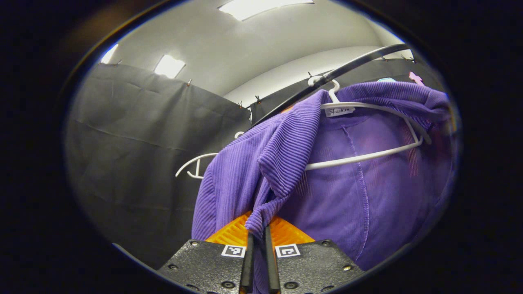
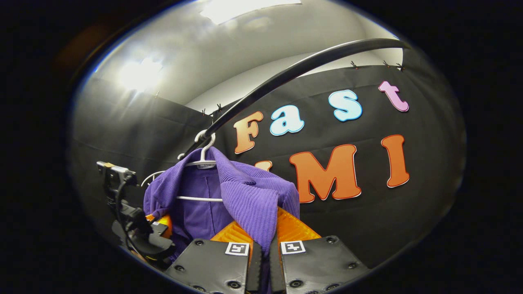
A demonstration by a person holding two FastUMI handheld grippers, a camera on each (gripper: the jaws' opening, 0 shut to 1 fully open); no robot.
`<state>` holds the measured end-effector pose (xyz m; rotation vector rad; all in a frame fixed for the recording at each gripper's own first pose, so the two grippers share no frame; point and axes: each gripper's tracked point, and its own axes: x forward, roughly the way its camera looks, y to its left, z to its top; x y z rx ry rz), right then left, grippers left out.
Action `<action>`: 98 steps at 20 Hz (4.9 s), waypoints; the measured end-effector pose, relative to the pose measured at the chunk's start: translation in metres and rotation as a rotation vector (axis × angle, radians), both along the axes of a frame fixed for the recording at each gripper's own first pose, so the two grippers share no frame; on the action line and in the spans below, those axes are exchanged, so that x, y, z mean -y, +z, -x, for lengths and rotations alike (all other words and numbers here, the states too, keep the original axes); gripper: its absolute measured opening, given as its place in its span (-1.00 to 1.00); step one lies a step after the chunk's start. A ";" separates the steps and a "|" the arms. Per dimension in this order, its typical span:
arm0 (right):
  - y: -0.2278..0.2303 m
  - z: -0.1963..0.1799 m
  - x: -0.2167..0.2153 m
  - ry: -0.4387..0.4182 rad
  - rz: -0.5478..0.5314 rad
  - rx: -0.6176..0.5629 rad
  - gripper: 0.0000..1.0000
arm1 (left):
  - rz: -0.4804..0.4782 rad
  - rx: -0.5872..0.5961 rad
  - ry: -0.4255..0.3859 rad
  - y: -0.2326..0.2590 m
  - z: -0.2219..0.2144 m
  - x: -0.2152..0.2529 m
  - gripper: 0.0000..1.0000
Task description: Grasp the clothes on the hanger with both hands and then place them into the laundry hamper below.
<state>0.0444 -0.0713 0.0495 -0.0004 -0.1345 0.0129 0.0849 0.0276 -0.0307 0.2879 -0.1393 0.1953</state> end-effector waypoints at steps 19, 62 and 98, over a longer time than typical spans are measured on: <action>0.035 -0.023 0.031 -0.063 -0.018 0.067 -0.70 | 0.110 0.195 -0.035 0.130 -0.032 -0.084 -0.84; -0.028 -0.078 0.092 -0.206 0.218 -0.060 -0.70 | 0.347 -0.341 -0.100 -0.041 0.015 -0.096 -0.77; -0.441 0.063 0.031 -0.061 -0.110 -1.105 0.67 | 0.497 -1.298 -0.182 -0.364 0.174 0.101 0.74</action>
